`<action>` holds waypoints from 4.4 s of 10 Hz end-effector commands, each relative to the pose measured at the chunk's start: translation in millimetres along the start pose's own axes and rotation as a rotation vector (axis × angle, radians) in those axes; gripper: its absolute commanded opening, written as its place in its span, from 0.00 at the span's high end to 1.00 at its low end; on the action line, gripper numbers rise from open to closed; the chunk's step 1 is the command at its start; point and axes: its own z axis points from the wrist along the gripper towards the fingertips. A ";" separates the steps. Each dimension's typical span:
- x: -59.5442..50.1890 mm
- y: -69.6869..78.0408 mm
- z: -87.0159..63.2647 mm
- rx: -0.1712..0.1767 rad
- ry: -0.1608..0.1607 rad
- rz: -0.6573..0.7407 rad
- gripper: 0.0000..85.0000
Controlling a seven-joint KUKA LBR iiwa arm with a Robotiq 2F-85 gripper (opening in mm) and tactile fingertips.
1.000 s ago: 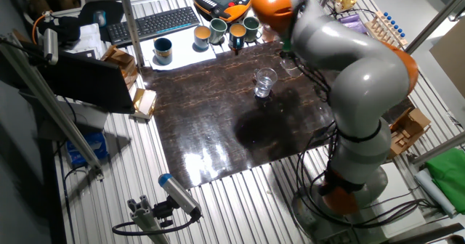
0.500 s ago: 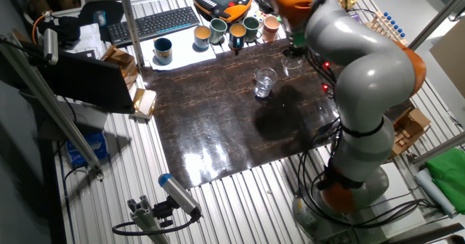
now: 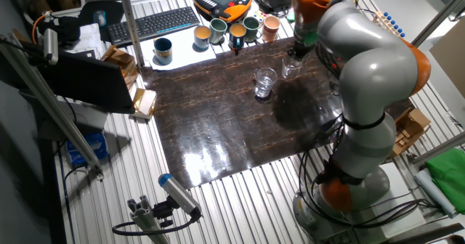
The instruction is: Pour the water from one cup into another empty cup
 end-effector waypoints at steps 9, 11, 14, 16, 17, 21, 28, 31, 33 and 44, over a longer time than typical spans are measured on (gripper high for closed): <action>10.7 -18.7 66.3 -0.059 -0.026 -0.048 0.99; 20.3 -25.2 77.6 -0.082 -0.027 -0.056 0.99; 22.8 -24.4 88.6 -0.095 -0.014 -0.058 0.99; 23.1 -22.5 96.5 -0.097 -0.005 -0.058 0.99; 23.6 -22.1 98.9 -0.103 0.002 -0.059 0.99; 27.5 -21.6 108.4 -0.119 -0.001 -0.063 0.99; 27.0 -23.4 106.6 -0.084 -0.015 -0.047 0.71; 24.1 -33.8 93.1 -0.092 0.004 -0.059 0.62; 18.8 -36.9 72.3 -0.103 0.030 -0.060 0.62; -0.8 40.3 -45.7 -0.114 0.102 0.016 0.99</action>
